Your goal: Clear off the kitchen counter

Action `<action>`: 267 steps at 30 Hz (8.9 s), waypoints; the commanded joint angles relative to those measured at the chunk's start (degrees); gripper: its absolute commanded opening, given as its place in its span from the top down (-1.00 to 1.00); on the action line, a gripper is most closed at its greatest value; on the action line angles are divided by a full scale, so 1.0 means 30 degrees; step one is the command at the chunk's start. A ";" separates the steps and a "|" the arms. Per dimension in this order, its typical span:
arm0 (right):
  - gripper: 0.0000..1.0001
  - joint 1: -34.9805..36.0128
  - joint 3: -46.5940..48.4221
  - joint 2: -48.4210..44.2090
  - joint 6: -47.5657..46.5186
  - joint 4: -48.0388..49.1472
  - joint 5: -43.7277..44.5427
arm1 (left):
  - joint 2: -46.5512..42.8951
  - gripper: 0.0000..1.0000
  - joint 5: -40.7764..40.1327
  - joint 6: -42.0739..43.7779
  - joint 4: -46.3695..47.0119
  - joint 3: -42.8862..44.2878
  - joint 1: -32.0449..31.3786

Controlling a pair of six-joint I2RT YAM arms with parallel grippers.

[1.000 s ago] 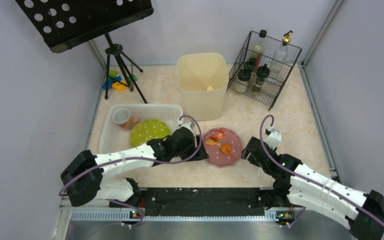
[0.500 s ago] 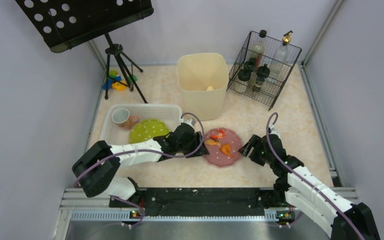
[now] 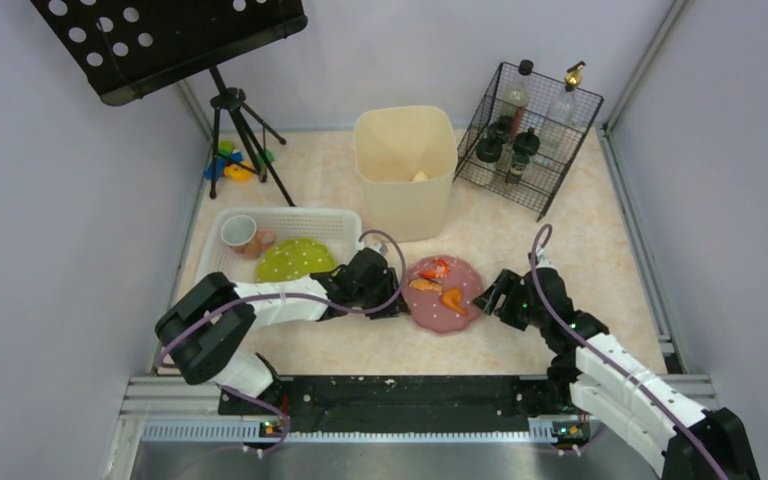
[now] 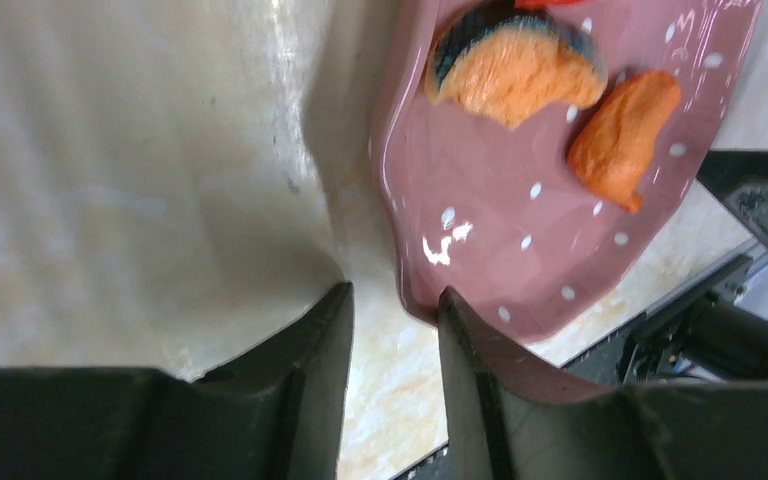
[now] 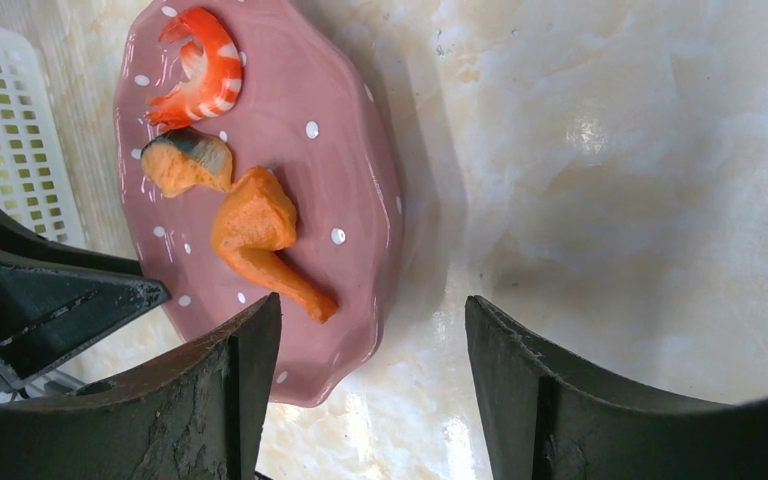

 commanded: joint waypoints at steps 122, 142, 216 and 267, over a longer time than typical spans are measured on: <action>1.00 -0.0180 -0.2877 -0.2626 1.0160 1.3540 -0.3495 | -0.7591 0.05 -0.1888 0.3049 -0.7846 0.4554 0.0571; 1.00 -0.0173 0.2399 -0.1878 1.0008 1.2043 -0.3868 | -1.3279 -0.08 -0.6079 0.4066 -1.1898 0.5703 0.0573; 1.00 -0.2682 2.4860 1.6006 0.2340 0.9380 -0.3734 | -1.6861 -0.63 -0.6233 0.5171 -1.3312 0.5013 0.0567; 1.00 0.3491 2.6923 1.7893 -2.1810 1.4597 0.3332 | -1.8004 -0.63 -0.6992 0.5511 -1.4456 0.4828 0.0586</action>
